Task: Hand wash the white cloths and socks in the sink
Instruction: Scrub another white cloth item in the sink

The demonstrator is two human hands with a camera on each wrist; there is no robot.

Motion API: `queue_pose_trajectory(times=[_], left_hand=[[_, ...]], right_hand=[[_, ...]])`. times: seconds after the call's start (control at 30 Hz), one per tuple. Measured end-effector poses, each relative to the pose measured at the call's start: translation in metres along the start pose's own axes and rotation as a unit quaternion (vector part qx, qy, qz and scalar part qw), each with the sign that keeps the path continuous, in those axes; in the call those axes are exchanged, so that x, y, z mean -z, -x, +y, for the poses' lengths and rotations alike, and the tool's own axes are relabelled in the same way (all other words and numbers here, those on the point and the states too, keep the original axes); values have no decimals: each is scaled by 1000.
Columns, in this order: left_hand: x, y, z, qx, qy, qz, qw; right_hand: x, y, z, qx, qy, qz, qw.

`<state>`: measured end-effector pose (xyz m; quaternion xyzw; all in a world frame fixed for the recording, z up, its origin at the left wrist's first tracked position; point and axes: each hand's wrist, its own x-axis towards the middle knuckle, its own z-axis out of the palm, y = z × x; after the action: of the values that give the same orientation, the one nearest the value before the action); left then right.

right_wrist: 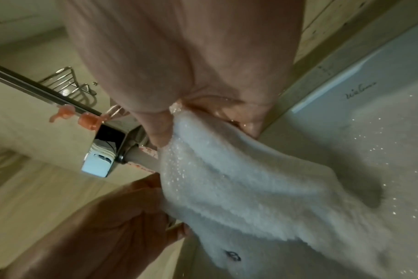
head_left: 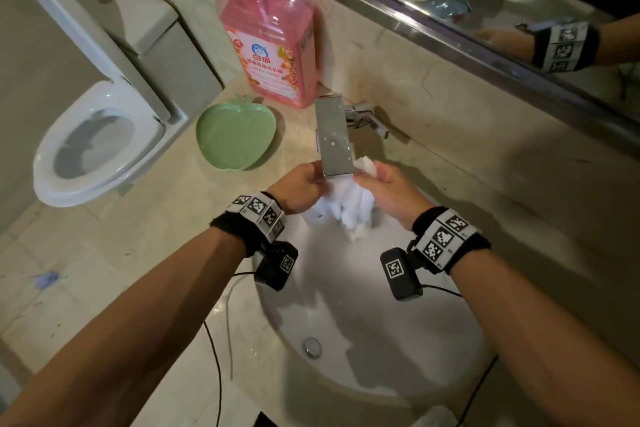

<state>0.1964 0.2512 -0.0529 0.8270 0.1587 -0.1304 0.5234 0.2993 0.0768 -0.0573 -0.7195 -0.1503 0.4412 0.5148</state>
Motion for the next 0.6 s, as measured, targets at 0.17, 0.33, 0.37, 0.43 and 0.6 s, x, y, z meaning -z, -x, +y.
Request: queue_pose_trajectory(times=[0.17, 0.33, 0.37, 0.43, 0.6], left_hand=[[-1, -3, -11, 91, -125, -25, 988], [4, 6, -8, 33, -77, -1, 996], [4, 7, -4, 15, -54, 1, 998], [3, 9, 5, -10, -39, 10, 999], [5, 8, 3, 31, 7, -2, 1000]], right_hand=[[-2, 0, -1, -11, -60, 63, 996], [-5, -1, -2, 13, 13, 7, 1000], [-6, -1, 0, 16, 55, -13, 998], [-9, -4, 3, 24, 123, -32, 992], [-8, -6, -3, -3, 37, 1, 999]])
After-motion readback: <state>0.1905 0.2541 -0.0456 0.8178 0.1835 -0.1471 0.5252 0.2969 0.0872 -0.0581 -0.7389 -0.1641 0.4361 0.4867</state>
